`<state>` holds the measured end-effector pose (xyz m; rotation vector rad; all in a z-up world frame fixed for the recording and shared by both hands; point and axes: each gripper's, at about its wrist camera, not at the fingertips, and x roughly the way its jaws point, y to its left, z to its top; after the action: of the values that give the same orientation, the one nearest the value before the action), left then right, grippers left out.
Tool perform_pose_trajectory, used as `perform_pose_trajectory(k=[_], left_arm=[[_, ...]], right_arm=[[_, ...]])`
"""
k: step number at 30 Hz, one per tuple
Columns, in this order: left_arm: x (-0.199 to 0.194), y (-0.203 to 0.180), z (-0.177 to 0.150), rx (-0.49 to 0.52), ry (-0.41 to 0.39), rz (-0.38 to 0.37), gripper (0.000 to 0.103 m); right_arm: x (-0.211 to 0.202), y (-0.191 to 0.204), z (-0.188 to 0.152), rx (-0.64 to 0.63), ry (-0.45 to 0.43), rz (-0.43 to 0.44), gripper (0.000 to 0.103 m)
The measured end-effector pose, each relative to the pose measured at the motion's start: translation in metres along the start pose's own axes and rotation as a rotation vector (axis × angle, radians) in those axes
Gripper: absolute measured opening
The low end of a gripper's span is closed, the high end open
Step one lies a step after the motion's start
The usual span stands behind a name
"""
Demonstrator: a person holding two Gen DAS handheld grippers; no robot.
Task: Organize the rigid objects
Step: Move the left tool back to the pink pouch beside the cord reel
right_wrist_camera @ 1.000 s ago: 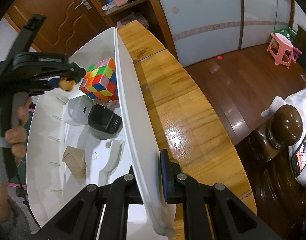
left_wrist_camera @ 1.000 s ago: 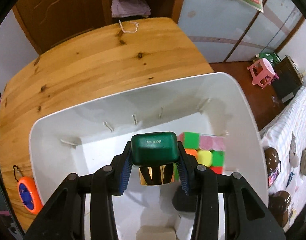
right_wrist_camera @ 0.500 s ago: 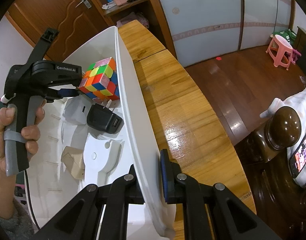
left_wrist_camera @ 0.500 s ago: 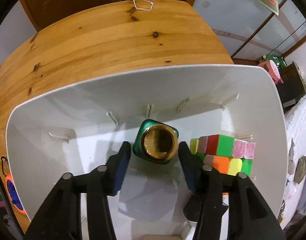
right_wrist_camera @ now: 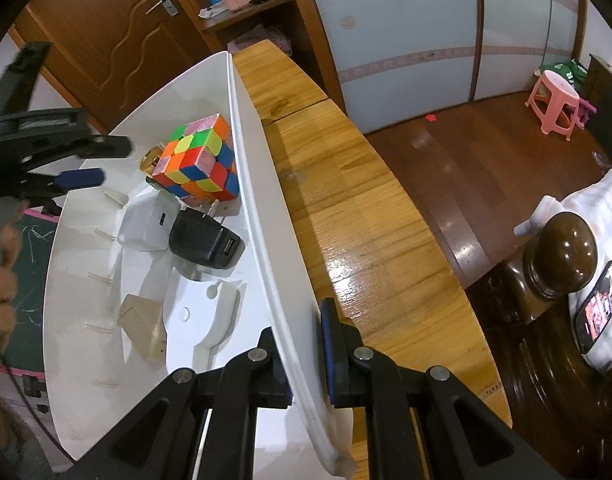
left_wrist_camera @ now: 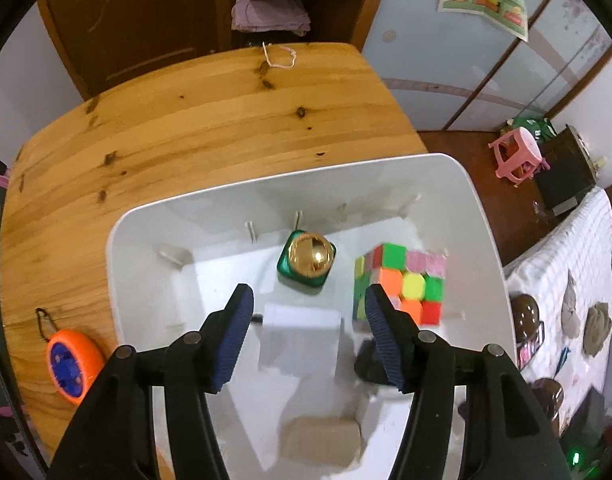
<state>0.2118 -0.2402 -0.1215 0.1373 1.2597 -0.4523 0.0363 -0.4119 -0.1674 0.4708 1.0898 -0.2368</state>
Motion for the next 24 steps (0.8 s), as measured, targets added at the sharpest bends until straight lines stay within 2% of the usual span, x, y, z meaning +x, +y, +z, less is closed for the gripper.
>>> perform_pose_trajectory(k=[9, 17, 21, 24], left_arm=[[-0.064, 0.007, -0.025, 0.053, -0.067, -0.008, 0.062], [-0.130, 0.045, -0.061, 0.048, -0.153, -0.005, 0.063], [-0.157, 0.071, -0.080, 0.020, -0.201, 0.024, 0.073], [-0.173, 0.092, -0.092, -0.003, -0.236, 0.056, 0.075]], right_arm=[[0.004, -0.012, 0.004, 0.071, 0.029, 0.044, 0.010], [0.006, -0.014, 0.005, 0.094, 0.037, 0.042, 0.009], [0.005, -0.013, 0.005, 0.096, 0.041, 0.037, 0.009], [0.005, -0.011, 0.006, 0.100, 0.045, 0.028, 0.009]])
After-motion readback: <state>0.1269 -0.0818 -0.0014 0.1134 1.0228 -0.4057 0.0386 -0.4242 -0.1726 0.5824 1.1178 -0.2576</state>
